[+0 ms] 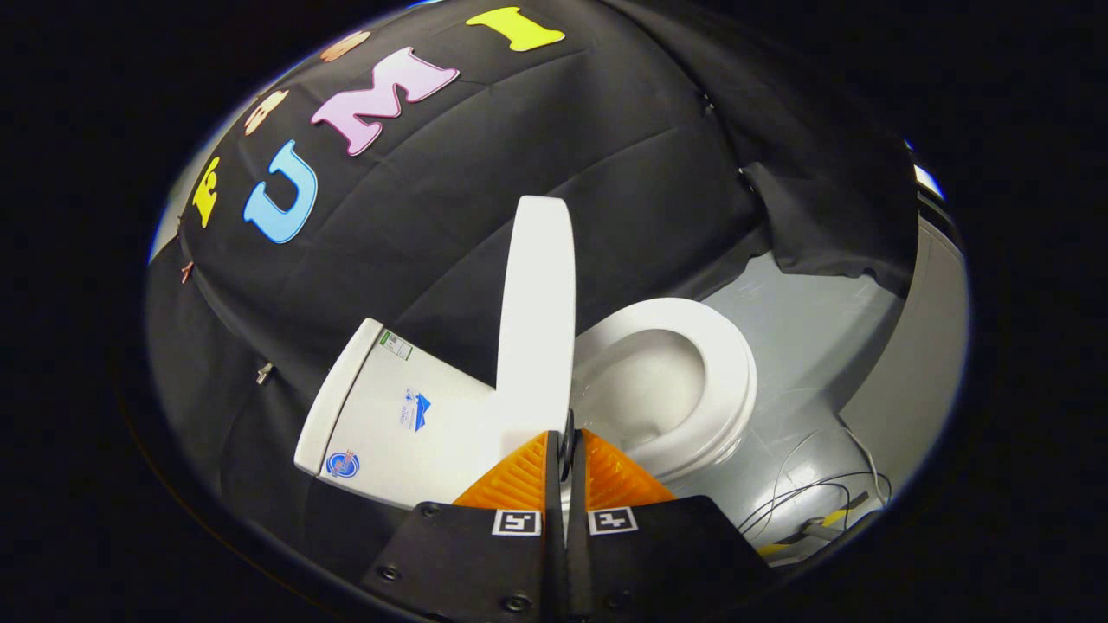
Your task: Open the toilet lid.
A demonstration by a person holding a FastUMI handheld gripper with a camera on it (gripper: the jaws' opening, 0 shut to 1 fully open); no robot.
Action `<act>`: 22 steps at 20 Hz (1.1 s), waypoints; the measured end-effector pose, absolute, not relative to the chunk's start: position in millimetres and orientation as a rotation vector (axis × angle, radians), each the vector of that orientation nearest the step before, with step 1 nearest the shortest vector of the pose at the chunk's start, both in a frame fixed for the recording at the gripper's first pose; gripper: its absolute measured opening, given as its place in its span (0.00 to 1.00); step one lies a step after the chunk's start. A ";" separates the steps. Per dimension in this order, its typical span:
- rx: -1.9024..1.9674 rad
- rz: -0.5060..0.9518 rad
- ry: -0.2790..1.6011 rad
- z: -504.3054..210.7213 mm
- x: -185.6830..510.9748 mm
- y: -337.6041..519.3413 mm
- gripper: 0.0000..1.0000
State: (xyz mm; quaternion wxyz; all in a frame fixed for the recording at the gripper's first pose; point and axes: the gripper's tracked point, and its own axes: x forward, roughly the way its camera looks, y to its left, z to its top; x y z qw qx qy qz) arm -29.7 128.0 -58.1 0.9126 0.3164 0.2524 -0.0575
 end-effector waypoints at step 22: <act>0.290 -0.154 0.500 19.3 -7.2 276.4 0.08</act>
